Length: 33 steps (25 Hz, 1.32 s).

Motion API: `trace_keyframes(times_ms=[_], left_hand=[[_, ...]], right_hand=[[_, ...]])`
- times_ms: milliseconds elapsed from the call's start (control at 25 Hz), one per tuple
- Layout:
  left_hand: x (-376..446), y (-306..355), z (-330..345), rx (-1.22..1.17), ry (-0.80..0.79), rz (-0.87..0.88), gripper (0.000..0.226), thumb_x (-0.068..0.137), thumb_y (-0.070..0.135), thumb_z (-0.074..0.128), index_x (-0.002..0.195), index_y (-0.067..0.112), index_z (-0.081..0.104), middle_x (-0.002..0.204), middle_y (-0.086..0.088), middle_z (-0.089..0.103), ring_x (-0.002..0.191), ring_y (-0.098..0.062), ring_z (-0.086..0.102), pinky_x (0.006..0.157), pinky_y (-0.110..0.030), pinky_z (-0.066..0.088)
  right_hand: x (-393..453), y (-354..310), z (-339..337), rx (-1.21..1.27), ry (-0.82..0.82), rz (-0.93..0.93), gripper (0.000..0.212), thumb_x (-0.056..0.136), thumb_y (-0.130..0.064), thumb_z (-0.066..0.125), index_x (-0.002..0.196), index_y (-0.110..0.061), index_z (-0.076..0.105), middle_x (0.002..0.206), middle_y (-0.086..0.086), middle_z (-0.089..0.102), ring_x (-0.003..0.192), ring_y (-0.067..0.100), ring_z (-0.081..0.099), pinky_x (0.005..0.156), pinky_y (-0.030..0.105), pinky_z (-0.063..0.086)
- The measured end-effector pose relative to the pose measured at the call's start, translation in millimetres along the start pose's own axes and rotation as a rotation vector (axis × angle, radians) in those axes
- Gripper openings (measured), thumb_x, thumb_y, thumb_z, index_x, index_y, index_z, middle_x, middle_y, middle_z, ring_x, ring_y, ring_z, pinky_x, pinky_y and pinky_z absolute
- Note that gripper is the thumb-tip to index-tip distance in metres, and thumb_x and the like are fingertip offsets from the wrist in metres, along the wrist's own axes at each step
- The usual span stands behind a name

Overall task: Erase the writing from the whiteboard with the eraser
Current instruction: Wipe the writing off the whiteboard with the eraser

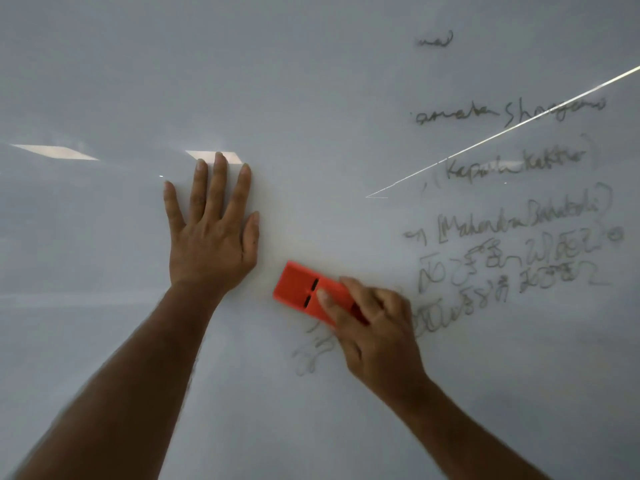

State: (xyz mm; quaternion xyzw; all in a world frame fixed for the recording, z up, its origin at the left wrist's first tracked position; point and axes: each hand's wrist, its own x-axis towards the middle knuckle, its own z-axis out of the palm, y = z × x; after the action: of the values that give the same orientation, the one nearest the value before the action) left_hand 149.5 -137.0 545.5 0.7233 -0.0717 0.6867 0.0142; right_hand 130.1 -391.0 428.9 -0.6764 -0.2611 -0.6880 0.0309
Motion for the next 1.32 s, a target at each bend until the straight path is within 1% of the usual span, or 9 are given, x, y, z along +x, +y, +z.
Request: trace_keyframes(times_ms=[240,400,440,520,680,800,1040,1200,1320], left_hand=[[0,0,-2,-0.016,-0.016,-0.006,0.066,0.103,0.043,0.03,0.164,0.027,0.013,0.173,-0.01,0.009,0.16,-0.029,0.006,0.123,-0.068,0.005],[0,2,-3,-0.039,-0.007,-0.015,0.066,0.101,0.042,0.033,0.163,0.025,0.02,0.172,-0.011,0.014,0.159,-0.031,0.01,0.123,-0.067,0.005],[0,3,-4,-0.058,-0.003,-0.028,0.066,0.1,0.043,0.034,0.162,0.024,0.023,0.171,-0.011,0.015,0.159,-0.031,0.011,0.123,-0.068,0.005],[0,11,-5,-0.098,-0.005,-0.064,0.068,0.098,0.044,0.036,0.161,0.023,0.026,0.171,-0.012,0.017,0.158,-0.033,0.012,0.123,-0.068,0.004],[5,43,-4,-0.077,0.006,-0.008,0.067,0.098,0.045,0.038,0.16,0.022,0.029,0.17,-0.013,0.019,0.158,-0.033,0.015,0.122,-0.068,0.005],[16,69,0,-0.076,0.012,-0.004,0.067,0.098,0.045,0.038,0.161,0.022,0.028,0.171,-0.013,0.017,0.158,-0.033,0.014,0.123,-0.067,0.004],[23,113,11,-0.074,0.035,-0.024,0.066,0.098,0.044,0.037,0.16,0.021,0.029,0.17,-0.014,0.018,0.158,-0.034,0.014,0.123,-0.065,0.004],[19,121,15,-0.076,0.038,-0.072,0.067,0.098,0.043,0.036,0.161,0.024,0.028,0.171,-0.012,0.017,0.158,-0.032,0.013,0.123,-0.064,0.003],[20,119,16,-0.078,0.032,-0.077,0.067,0.097,0.043,0.036,0.161,0.026,0.026,0.171,-0.011,0.016,0.158,-0.032,0.012,0.123,-0.064,0.002]], right_hand=[[-53,-18,-1,0.004,-0.199,-0.303,0.051,0.094,-0.023,0.06,0.141,-0.041,0.049,0.141,0.002,0.06,0.105,0.024,0.058,0.095,0.042,0.046],[-65,3,-8,-0.021,-0.258,-0.463,0.046,0.104,-0.022,0.045,0.145,-0.041,0.046,0.141,0.0,0.061,0.109,0.022,0.061,0.102,0.04,0.045],[-66,11,-11,-0.03,-0.263,-0.496,0.045,0.105,-0.022,0.044,0.145,-0.041,0.046,0.14,0.0,0.061,0.109,0.022,0.062,0.102,0.04,0.046],[-65,32,-19,-0.051,-0.244,-0.518,0.049,0.101,-0.019,0.052,0.146,-0.039,0.046,0.139,0.002,0.062,0.109,0.024,0.06,0.102,0.041,0.046],[-59,100,-47,-0.134,-0.144,-0.331,0.06,0.09,-0.019,0.069,0.142,-0.039,0.048,0.138,0.006,0.062,0.107,0.028,0.055,0.096,0.043,0.045],[-56,151,-67,-0.169,-0.051,-0.152,0.053,0.093,-0.025,0.066,0.142,-0.038,0.049,0.138,0.008,0.062,0.101,0.031,0.056,0.093,0.045,0.048],[-54,238,-94,-0.186,0.081,0.121,0.045,0.091,-0.028,0.068,0.135,-0.023,0.062,0.136,0.013,0.063,0.094,0.039,0.057,0.089,0.047,0.047],[-63,305,-117,-0.182,0.152,0.266,0.049,0.092,-0.028,0.067,0.138,-0.015,0.058,0.134,0.019,0.062,0.091,0.041,0.062,0.084,0.046,0.044],[-68,352,-134,-0.177,0.194,0.415,0.053,0.095,-0.033,0.063,0.143,-0.012,0.053,0.119,0.019,0.066,0.089,0.042,0.064,0.08,0.045,0.044]])
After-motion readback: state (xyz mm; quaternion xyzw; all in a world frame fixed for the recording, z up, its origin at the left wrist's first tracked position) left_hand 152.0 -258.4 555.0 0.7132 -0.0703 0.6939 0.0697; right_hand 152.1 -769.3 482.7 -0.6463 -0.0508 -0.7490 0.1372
